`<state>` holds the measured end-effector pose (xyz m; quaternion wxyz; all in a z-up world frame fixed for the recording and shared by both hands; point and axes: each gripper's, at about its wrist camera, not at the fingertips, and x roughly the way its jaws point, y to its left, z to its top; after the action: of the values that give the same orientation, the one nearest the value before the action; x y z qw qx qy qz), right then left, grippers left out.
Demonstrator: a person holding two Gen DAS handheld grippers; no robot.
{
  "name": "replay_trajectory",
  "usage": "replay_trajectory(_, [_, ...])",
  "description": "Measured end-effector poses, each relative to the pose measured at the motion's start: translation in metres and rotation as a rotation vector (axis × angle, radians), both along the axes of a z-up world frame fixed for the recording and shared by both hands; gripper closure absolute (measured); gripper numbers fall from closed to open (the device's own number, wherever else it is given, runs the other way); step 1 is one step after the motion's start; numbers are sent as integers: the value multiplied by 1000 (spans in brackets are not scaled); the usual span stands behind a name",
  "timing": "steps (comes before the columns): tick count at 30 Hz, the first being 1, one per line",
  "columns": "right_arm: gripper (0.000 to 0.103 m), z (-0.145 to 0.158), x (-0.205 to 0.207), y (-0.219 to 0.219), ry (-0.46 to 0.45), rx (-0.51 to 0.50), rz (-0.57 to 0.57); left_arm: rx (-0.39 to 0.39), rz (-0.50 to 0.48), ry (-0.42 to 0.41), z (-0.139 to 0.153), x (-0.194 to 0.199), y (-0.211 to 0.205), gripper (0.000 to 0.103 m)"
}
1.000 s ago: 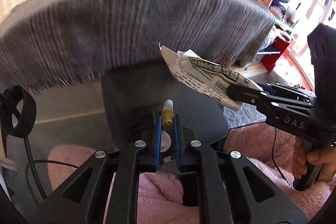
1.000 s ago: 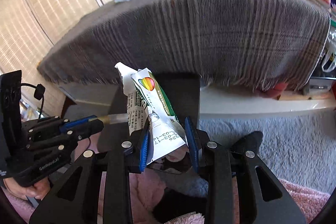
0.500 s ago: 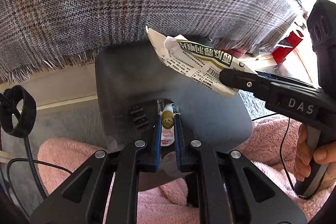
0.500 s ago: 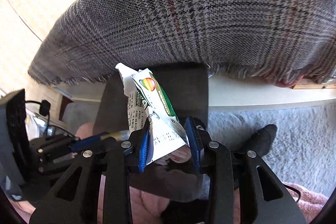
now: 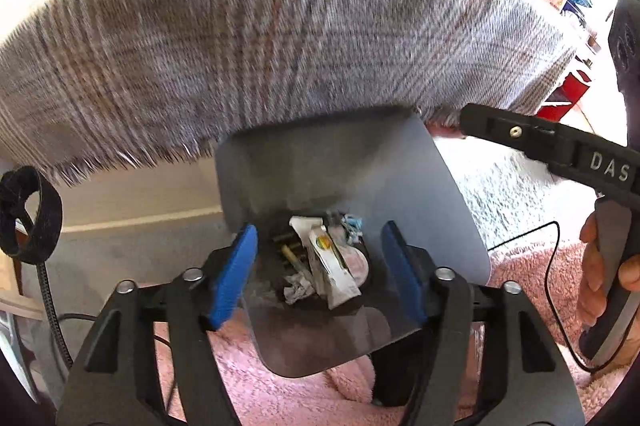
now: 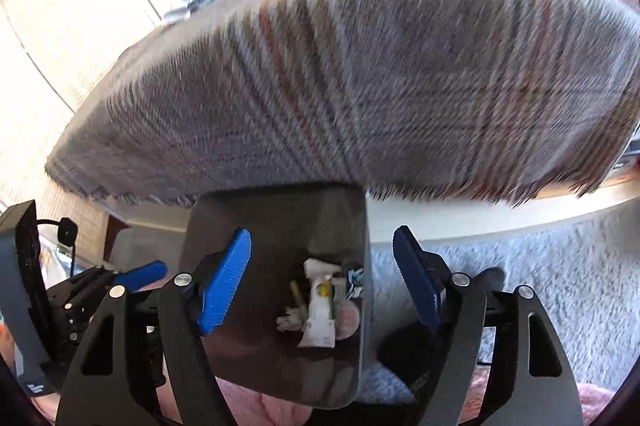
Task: Collect trash
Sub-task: 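Bring both open tools back over the table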
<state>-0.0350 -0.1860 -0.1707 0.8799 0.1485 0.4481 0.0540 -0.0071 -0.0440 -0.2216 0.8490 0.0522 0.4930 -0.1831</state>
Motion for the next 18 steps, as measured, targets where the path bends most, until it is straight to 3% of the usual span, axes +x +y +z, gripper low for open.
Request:
replay_trajectory(2, [20,15,1,-5,-36,-25,-15,21,4,-45,12,1,-1,24])
replay_trajectory(5, [18,44,7,-8,-102,-57,-22,42,7,-107,31,5,-2,16])
replay_trajectory(12, [7,111,20,-18,-290,-142,-68,32,61,-241,84,29,4,8])
replay_trajectory(18, [7,133,49,-38,-326,-126,-86,35,105,-321,116,53,13,8])
